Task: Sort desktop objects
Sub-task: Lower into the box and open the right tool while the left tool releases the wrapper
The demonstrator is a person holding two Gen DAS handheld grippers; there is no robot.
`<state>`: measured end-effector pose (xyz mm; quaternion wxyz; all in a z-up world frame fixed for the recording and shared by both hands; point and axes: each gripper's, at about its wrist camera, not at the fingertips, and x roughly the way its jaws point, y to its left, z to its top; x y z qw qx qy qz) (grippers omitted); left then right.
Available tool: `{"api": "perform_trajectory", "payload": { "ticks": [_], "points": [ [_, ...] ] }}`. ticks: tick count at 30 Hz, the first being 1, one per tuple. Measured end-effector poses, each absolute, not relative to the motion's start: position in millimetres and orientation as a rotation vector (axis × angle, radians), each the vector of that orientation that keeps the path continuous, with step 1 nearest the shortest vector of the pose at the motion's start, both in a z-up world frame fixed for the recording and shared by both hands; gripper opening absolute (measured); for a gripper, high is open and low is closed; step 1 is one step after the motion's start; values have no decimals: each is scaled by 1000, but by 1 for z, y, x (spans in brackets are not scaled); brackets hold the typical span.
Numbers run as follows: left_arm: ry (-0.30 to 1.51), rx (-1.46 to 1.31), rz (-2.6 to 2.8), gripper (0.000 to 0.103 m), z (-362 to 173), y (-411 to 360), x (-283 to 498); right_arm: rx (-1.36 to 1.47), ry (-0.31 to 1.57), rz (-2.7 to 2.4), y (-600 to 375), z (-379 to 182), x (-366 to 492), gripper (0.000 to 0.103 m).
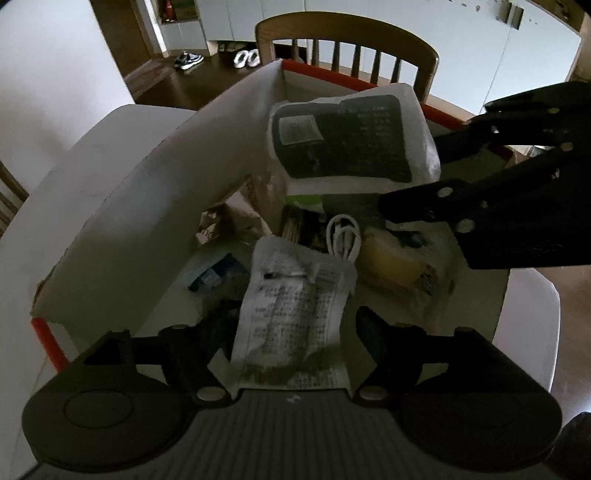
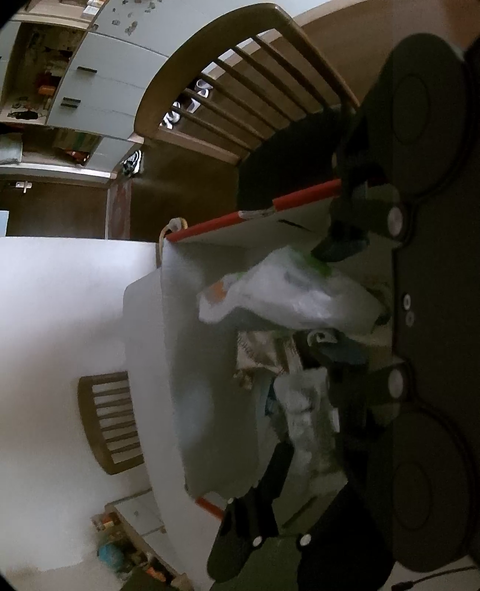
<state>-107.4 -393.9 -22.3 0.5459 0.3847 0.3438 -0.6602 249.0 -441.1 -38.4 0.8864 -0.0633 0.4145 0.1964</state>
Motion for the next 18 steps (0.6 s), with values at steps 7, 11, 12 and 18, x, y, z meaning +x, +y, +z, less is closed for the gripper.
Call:
{"api": "perform_trajectory", "payload": {
  "ticks": [7,11,12,18],
  "points": [
    [831,866,-1554,82,-14,-384,-98,-118,835,415,-443,-27,242,59],
    [825,846,-1556,83,-8,-377,-97,-105,827,422,-445,-19,237,63],
    [823,841,-1557,83,-6,-374,-97,-104,824,425,-445,-18,236,63],
    [823,779,-1558,83,5,-361,-94,-98,810,438,-445,-8,228,64]
  ]
}}
